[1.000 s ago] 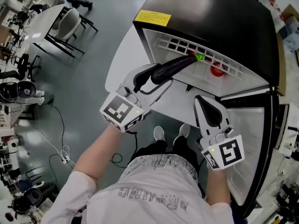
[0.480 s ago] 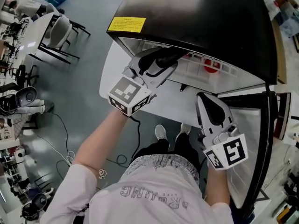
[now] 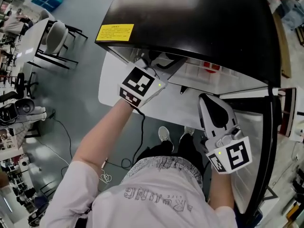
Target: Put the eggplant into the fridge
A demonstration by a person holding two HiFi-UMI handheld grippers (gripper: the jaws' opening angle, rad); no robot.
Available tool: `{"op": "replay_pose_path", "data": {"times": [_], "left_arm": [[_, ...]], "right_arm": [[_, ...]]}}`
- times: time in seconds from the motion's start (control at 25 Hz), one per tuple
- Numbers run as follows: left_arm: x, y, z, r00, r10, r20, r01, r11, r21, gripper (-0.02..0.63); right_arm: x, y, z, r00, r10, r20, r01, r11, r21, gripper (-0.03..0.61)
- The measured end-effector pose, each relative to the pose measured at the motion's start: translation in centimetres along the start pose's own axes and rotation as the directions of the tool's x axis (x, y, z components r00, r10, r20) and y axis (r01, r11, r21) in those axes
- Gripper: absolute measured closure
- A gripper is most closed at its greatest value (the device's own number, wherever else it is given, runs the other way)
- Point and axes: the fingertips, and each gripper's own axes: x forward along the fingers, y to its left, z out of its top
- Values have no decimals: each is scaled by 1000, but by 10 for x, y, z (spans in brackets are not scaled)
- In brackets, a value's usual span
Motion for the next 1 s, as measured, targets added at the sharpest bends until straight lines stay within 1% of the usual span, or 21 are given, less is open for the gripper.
{"op": "replay_pose_path", "data": {"times": [0.12,0.2,0.6,1.0], "left_arm": [[11,-1,-4,1000,-1,-29,2,999,45,400],[17,-2,-7,999,-4,-43,7,998,61,400],[30,2,-12,994,-6,-110,15,997,79,400],[35,0,-19,983,10,-183,15,991,131,400]], "right_arm": [[-1,-3,-4,1000,-5,1,5,1000,1,575],[-1,-5,-7,1000,-7,-2,7,1000,-1,575],[2,-4,-11,1000,-7,-29,7,1000,5,575],[2,-1,-14,1000,-6,-28,7,1000,6,575]]}}
